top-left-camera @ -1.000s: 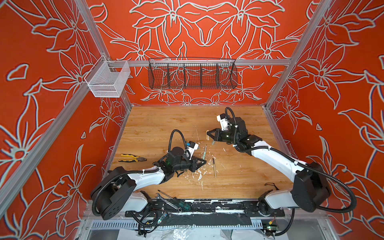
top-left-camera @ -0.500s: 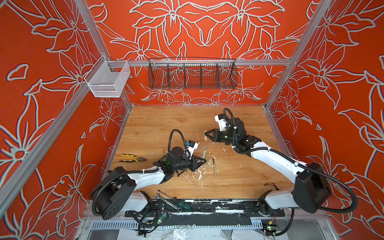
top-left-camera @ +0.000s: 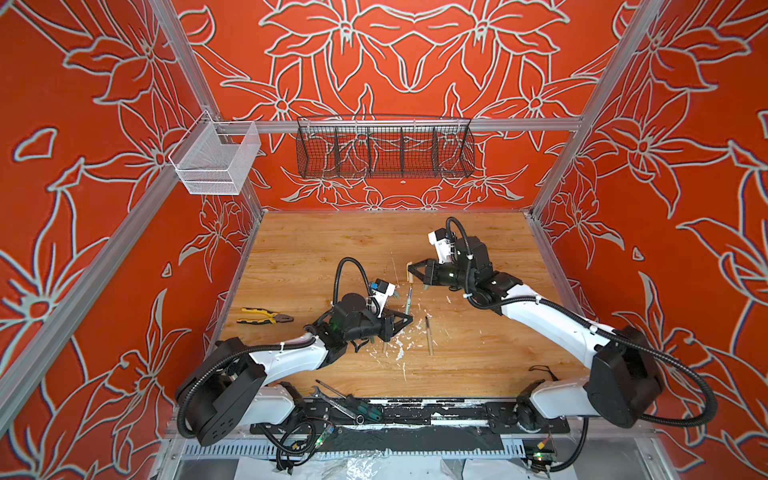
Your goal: Insert the pens into the pen caps
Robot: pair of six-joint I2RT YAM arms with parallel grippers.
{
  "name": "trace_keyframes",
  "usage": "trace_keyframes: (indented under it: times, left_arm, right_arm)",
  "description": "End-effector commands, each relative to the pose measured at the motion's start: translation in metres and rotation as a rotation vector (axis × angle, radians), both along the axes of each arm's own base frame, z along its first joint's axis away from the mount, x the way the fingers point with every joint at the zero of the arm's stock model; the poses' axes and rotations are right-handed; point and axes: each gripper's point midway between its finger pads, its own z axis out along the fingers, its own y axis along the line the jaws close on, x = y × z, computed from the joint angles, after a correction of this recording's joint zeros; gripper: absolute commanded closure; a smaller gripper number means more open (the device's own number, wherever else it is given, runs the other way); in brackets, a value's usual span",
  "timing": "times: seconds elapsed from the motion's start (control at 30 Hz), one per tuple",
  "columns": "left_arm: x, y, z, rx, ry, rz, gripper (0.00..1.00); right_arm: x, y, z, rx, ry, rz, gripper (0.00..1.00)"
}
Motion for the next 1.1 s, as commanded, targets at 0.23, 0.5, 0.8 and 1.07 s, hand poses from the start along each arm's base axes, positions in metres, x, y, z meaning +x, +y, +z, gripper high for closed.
trace_keyframes:
  times: [0.23,0.5,0.8,1.07]
  left_arm:
    - [0.003,-0.002,0.011,-0.013,-0.041,0.000,1.00]
    - [0.002,-0.003,0.008,-0.011,-0.036,-0.005,1.00]
    - [0.000,-0.003,0.006,-0.005,-0.034,-0.015,1.00]
    - [0.001,-0.003,0.006,-0.002,-0.037,-0.012,1.00]
  right_arm:
    - [-0.007,0.000,0.013,0.031,-0.024,0.004,0.92]
    - [-0.005,0.000,0.015,0.031,-0.029,0.001,0.92]
    - [-0.003,-0.001,0.018,0.026,-0.044,-0.006,0.92]
    - [-0.003,0.000,0.020,0.029,-0.048,-0.003,0.92]
